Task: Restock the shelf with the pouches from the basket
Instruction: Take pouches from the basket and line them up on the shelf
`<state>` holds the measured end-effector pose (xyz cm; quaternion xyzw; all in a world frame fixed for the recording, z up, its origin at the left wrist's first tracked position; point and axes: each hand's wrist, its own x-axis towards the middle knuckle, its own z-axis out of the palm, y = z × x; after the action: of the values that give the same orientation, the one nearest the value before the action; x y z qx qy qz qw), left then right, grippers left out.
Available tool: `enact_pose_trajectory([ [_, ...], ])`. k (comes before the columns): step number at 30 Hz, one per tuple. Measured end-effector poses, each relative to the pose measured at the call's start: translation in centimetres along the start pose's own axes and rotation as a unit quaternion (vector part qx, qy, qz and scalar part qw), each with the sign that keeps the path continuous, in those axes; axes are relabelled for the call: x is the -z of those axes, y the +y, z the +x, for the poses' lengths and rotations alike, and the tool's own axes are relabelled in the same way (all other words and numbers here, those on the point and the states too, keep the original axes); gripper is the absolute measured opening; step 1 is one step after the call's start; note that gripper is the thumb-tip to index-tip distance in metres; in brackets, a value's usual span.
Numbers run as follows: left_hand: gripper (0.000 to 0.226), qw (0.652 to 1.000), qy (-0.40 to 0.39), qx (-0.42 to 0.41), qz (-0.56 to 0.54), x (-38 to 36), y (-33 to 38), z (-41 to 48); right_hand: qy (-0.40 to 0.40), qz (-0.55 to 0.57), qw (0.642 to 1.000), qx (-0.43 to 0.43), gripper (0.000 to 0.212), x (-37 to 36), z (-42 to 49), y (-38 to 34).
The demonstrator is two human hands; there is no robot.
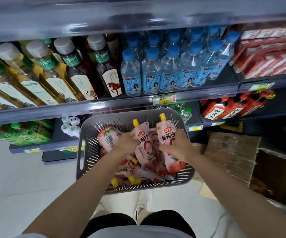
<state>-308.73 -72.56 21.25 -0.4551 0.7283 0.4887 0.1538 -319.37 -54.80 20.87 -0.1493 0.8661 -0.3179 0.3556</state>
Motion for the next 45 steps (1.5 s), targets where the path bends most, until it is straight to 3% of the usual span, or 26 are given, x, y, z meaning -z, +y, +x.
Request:
enact_pose_trajectory([
  [2,0.021,0.987,-0.081,-0.047,0.134,3.2,0.2,-0.9,0.001,0.021,1.0,-0.01,0.097,0.1,0.0,-0.2],
  [4,0.027,0.976,-0.127,-0.054,0.167,4.8,-0.1,-0.6,-0.011,0.028,0.999,-0.021,0.099,-0.1,0.0,-0.5],
  [7,0.031,0.984,-0.108,-0.032,0.142,4.2,-0.6,0.3,-0.019,0.021,0.999,-0.021,0.089,-1.0,0.6,-0.4],
  [10,0.056,0.982,-0.125,-0.008,0.139,2.3,-1.2,1.7,-0.045,0.037,0.998,-0.035,0.079,-1.5,0.5,-0.4],
  [14,0.049,0.97,-0.135,-0.046,0.199,0.3,-1.6,2.6,-0.033,0.033,0.997,-0.057,0.08,-2.4,0.2,0.8],
  [16,0.048,0.98,-0.126,-0.064,0.141,-0.6,-1.7,2.7,-0.009,0.015,0.997,-0.073,0.087,-2.9,0.4,1.7],
  [18,0.041,0.994,-0.091,-0.051,0.01,-1.5,-1.7,2.4,-0.002,0.015,0.997,-0.077,0.091,-3.4,0.6,2.6],
  [21,0.034,0.983,-0.039,-0.024,-0.177,-2.5,-1.6,2.4,0.014,0.006,0.997,-0.082,0.097,-4.0,0.7,3.1],
  [23,0.026,0.971,-0.014,-0.035,-0.235,-2.8,-0.9,2.2,0.014,0.015,0.996,-0.089,0.097,-4.7,1.2,3.9],
  [25,0.021,0.979,0.008,-0.077,-0.191,-3.1,0.1,2.0,0.022,0.029,0.994,-0.1,0.097,-4.9,0.9,3.7],
  [29,0.046,0.987,0.063,-0.144,0.036,-5.2,0.5,2.4,0.038,0.058,0.992,-0.106,0.094,-5.4,1.1,4.3],
  [35,0.05,0.917,0.183,-0.212,0.284,-7.0,-0.3,1.1,0.049,0.08,0.989,-0.111,0.075,-4.1,-0.9,1.9],
  [40,0.077,0.851,0.162,-0.244,0.437,-7.2,-0.4,0.0,0.073,0.047,0.992,-0.097,0.083,-2.7,-2.6,-0.1],
  [43,0.093,0.863,0.088,-0.176,0.466,-8.6,-0.3,-0.5,0.081,-0.04,0.993,-0.076,0.092,-1.2,-3.6,-1.6],
  [45,0.088,0.865,0.095,-0.146,0.472,-9.6,-0.3,-0.5,0.085,-0.076,0.991,-0.068,0.096,-0.7,-3.8,-1.9],
])
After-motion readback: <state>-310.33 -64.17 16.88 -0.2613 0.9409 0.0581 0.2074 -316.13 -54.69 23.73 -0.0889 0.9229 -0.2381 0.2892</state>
